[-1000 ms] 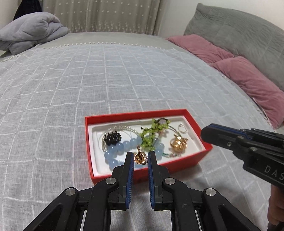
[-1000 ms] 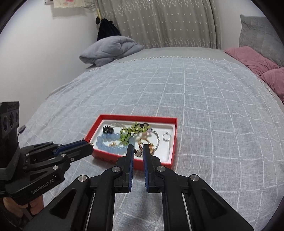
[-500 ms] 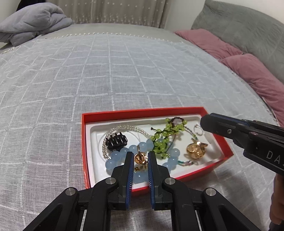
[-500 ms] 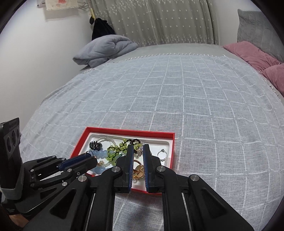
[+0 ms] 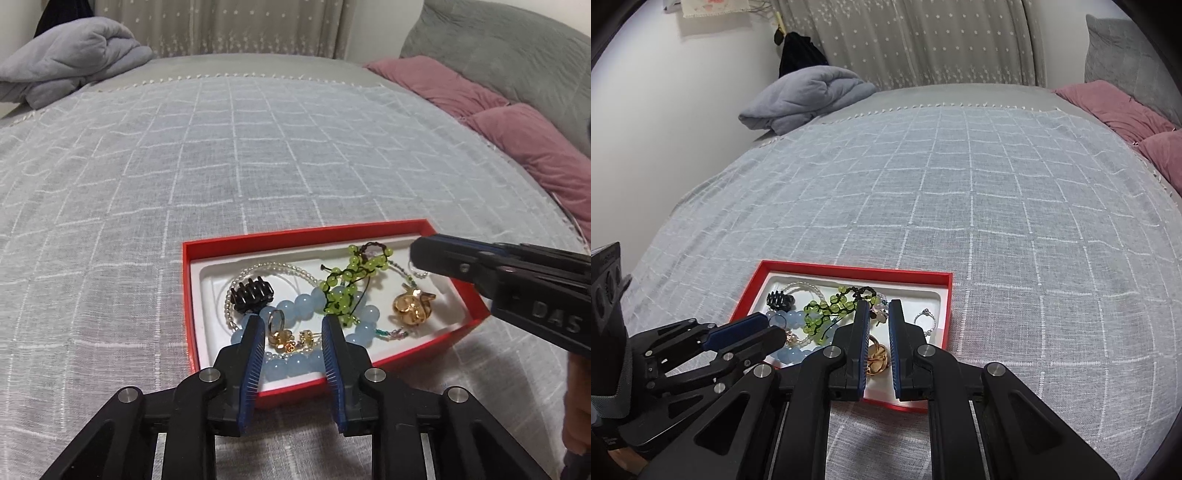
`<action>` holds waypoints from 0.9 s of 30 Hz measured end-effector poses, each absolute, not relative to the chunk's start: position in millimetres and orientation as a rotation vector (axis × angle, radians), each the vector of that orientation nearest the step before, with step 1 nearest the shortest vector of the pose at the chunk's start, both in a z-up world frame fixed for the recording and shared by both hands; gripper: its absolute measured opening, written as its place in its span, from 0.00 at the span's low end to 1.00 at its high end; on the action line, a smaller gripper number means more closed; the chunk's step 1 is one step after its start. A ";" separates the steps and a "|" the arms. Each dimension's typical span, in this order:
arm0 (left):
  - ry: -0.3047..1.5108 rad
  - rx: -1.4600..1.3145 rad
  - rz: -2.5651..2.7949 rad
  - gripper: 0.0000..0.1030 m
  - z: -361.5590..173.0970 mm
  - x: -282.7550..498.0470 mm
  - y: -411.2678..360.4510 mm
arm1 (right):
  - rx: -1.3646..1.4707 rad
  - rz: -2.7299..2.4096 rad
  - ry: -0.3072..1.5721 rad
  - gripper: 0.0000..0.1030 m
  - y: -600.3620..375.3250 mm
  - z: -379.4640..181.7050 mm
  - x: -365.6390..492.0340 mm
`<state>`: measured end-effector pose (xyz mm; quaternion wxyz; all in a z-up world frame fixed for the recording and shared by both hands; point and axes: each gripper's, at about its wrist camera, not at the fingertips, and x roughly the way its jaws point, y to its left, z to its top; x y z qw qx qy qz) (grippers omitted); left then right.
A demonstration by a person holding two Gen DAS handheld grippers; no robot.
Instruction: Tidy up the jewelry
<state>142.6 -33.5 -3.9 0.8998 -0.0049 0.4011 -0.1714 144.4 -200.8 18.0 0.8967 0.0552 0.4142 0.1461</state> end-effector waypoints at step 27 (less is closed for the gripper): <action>0.852 -0.020 -0.227 0.83 20.0 100.5 -5.0 | 0.137 0.217 0.845 0.62 -222.7 47.5 98.5</action>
